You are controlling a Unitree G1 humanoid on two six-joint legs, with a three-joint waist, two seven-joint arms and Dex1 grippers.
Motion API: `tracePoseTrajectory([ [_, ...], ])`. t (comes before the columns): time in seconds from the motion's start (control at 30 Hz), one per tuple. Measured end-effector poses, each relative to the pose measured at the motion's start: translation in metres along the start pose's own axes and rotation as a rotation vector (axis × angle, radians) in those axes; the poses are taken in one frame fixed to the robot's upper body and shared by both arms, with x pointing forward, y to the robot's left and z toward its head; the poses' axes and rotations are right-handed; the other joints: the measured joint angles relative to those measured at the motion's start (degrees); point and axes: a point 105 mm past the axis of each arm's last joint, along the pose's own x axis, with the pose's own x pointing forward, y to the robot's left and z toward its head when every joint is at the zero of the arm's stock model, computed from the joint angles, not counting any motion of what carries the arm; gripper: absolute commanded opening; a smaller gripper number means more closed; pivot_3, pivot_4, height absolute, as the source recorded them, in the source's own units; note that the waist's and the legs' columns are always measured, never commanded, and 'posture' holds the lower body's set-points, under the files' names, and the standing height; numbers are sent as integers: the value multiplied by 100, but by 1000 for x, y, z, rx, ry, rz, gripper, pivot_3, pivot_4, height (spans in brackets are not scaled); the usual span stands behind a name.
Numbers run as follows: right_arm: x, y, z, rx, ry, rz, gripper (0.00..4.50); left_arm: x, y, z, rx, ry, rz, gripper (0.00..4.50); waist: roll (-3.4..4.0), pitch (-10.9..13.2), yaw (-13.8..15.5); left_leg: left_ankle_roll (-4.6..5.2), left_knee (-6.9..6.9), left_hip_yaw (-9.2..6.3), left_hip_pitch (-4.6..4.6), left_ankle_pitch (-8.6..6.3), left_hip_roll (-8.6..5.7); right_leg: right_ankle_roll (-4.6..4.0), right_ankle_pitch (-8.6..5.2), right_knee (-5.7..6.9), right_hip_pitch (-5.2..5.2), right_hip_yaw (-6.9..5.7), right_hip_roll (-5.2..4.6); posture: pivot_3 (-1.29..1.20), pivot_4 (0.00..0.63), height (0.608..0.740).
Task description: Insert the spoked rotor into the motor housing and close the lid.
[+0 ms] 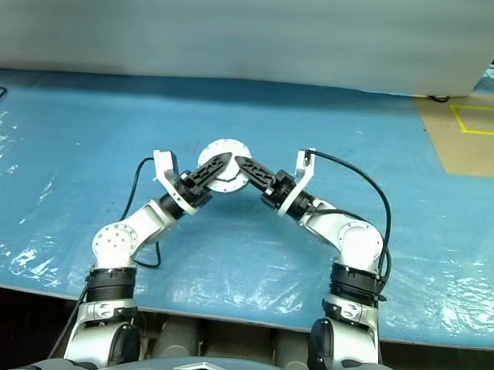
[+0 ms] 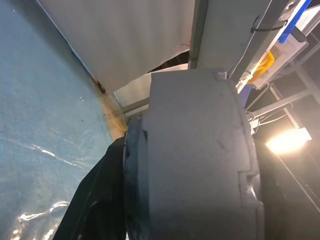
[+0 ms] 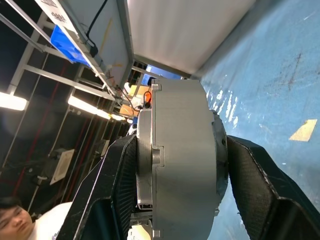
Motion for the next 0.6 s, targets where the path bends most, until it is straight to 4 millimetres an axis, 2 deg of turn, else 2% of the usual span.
tracePoseTrajectory([
  [0.07, 1, 2, 3, 4, -17, 14, 2458, 2, -2, 3, -27, -28, -16, 2543, 0, 0, -1, 0, 0, 0, 0, 0, 0, 0, 0, 0, 0, 0, 0, 0, 150, 740],
  [0.2, 4, 9, 14, -18, -68, 40, 3709, 7, -5, 7, -73, -69, -32, 2541, 0, 0, -5, 0, 3, -1, 1, 0, 0, 1, 0, 2, 1, 0, 0, 0, 150, 740],
  [0.27, 7, 15, 22, -32, -108, 64, 4383, 6, 2, 8, -94, -93, -2, 2541, 0, 0, -10, 0, 4, 0, 2, 0, -1, 2, 1, 2, 1, 2, 0, 0, 150, 740],
  [0.33, 8, 15, 30, -41, -155, 54, 4474, 5, 7, 11, -109, -124, 21, 2541, -3, 2, -8, 0, 5, -3, -1, 0, 0, 2, 1, 2, 1, 0, 0, 0, 150, 740],
  [0.43, 9, 7, 56, -100, -304, -23, 4474, 0, 14, 23, -96, -205, 57, 2541, -3, 2, -14, 0, 5, -3, -2, 0, -1, 3, 2, 2, 1, -1, 0, 0, 150, 740],
  [0.5, 6, 1, 75, -133, -409, -77, 4474, -4, 23, 42, -49, -332, 115, 2541, -4, 2, -15, 0, 7, -3, -3, 0, -1, 6, 4, 0, 1, 0, 0, 0, 150, 740],
  [0.6, -1, -5, 87, -152, -489, -116, 4474, -27, 45, 84, 75, -555, 278, 2541, -4, 2, -57, 0, 7, -4, -1, 0, 0, 8, 5, -2, 1, 2, 2, 0, 150, 740],
])
